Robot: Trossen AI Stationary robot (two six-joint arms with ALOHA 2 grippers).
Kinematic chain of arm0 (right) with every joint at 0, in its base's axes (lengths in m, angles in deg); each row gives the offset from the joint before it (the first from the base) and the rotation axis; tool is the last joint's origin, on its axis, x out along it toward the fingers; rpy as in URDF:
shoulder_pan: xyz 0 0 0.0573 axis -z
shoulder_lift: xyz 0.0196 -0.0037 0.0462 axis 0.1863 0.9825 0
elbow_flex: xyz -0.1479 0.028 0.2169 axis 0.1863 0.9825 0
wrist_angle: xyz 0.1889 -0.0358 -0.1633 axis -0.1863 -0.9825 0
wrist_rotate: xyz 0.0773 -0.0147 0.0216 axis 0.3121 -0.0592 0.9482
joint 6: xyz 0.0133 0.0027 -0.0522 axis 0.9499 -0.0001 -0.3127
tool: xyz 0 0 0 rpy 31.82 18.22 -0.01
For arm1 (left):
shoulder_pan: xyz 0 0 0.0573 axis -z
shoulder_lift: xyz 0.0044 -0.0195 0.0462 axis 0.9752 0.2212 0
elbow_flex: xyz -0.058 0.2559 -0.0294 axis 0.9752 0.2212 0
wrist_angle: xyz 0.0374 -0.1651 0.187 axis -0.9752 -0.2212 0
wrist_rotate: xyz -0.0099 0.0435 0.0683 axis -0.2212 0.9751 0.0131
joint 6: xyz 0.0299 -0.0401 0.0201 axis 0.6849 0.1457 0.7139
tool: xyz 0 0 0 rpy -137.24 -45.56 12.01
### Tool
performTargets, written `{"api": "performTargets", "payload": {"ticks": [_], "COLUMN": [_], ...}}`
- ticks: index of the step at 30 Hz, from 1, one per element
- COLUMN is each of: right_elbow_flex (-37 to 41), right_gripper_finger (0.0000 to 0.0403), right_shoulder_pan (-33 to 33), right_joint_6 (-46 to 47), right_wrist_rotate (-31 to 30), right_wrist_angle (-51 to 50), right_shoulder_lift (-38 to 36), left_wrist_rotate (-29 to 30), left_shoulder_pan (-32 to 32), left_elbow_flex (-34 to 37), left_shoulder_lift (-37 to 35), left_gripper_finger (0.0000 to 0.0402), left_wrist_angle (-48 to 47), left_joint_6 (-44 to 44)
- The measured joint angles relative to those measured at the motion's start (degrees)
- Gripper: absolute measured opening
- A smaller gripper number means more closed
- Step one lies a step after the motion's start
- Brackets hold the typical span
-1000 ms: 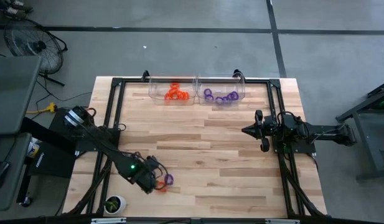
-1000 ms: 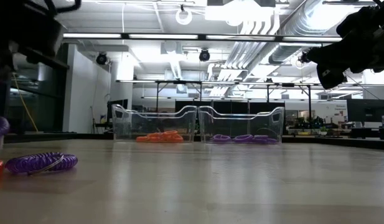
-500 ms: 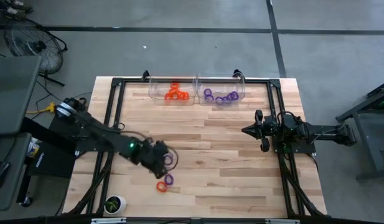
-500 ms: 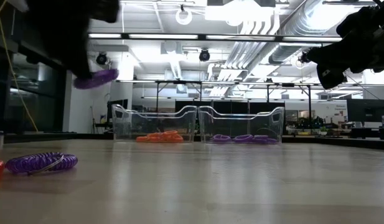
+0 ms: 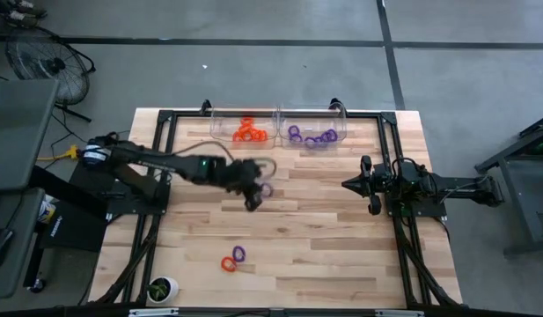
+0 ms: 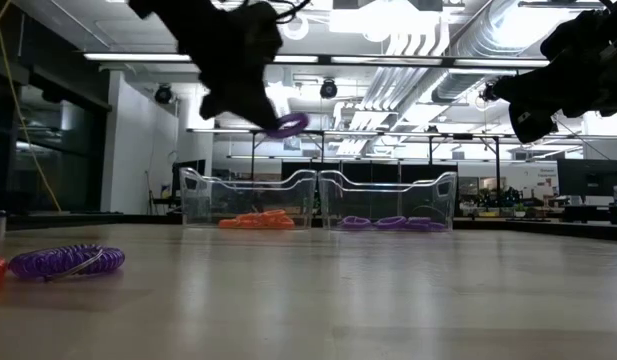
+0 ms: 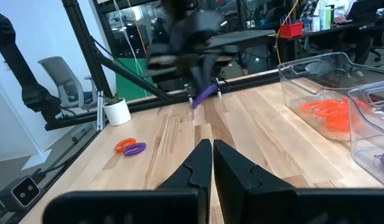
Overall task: Sort spring keychains
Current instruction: Put the violet spring keychain into the right transparent bin
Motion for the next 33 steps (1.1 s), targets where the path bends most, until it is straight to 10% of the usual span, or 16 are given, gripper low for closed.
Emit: {"api": "performTargets", "payload": {"ticks": [12,33], "right_elbow_flex": [0.01,0.00], "right_gripper_finger": [0.0012,0.0012], "right_shoulder_pan": [-0.02,-0.01], "right_joint_6": [0.00,0.00], "right_wrist_rotate": [0.02,0.00], "right_wrist_angle": [0.05,0.04], "right_shoulder_lift": [0.59,1.92], "left_wrist_rotate": [-3.71,6.45], "left_shoulder_pan": [-16.66,-23.94], "left_elbow_flex": [-10.87,-51.37], "left_shoulder_lift": [10.03,36.07], "left_gripper_finger": [0.0000,0.0000], "left_wrist_angle": [5.63,-13.17], "left_joint_6": [6.32,10.19]}}
